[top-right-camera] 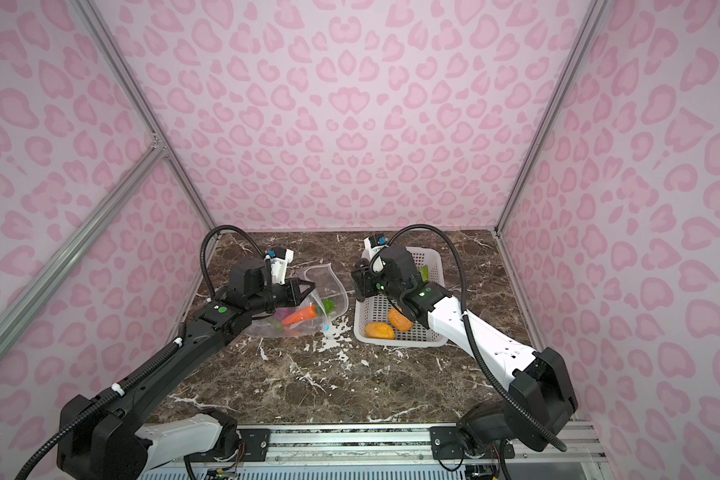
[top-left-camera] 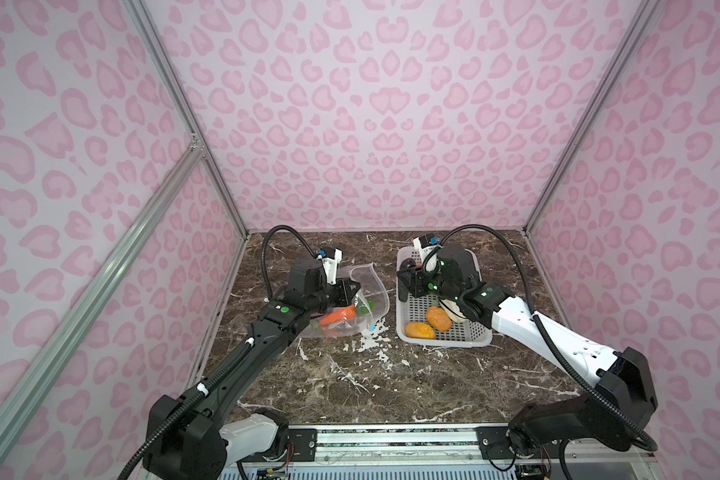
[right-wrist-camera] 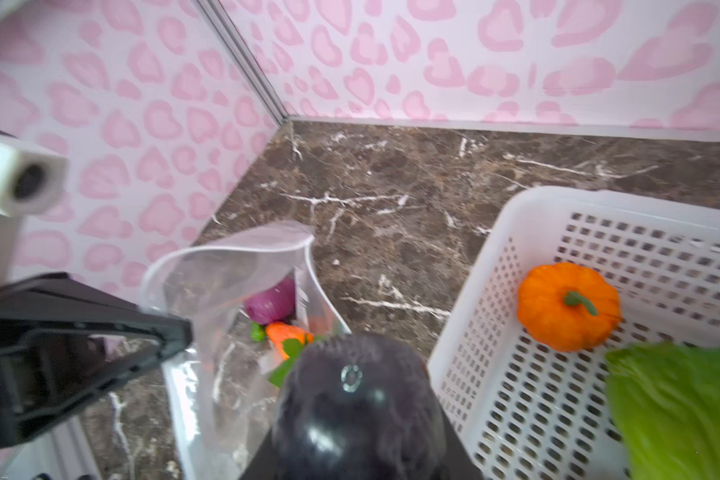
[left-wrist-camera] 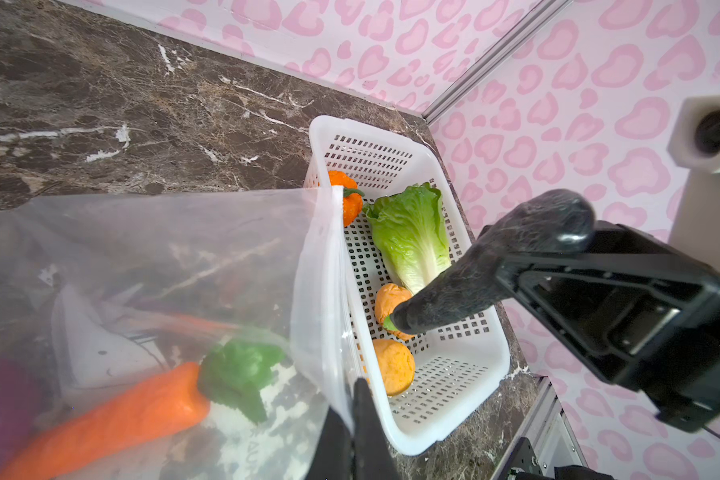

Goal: Place the food in the zip-top bag and seal the zipper
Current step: 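Lift the eggplant and carry it over the open bag with the right gripper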

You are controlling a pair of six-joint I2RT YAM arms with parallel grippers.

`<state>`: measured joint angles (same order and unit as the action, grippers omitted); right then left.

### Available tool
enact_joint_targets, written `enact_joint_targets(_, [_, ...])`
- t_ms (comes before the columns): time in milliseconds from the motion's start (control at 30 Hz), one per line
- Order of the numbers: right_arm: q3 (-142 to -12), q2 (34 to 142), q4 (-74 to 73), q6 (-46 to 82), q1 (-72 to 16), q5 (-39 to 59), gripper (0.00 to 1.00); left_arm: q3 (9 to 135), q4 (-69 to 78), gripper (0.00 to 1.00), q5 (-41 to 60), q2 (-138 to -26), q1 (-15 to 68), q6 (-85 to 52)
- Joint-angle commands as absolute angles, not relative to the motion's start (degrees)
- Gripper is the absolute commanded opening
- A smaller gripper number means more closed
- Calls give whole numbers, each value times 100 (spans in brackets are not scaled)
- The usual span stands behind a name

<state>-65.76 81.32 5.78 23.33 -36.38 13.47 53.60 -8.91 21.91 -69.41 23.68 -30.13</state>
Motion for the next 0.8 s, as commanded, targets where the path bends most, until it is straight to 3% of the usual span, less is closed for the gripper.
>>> enact_joint_targets(0, [-6475, 8097, -419, 2856, -3712, 1835, 18, 5353, -755, 2, 2224, -6891, 2366, -2979])
enact_joint_targets(367, [-5559, 8480, -2388, 3444, -4162, 1623, 17, 5353, -729, 2, 2259, -6841, 2366, -2997])
enact_joint_targets(767, [-5907, 9562, -2198, 4034, -4210, 2176, 17, 5351, -684, 2, 2434, -6803, 2365, -2988])
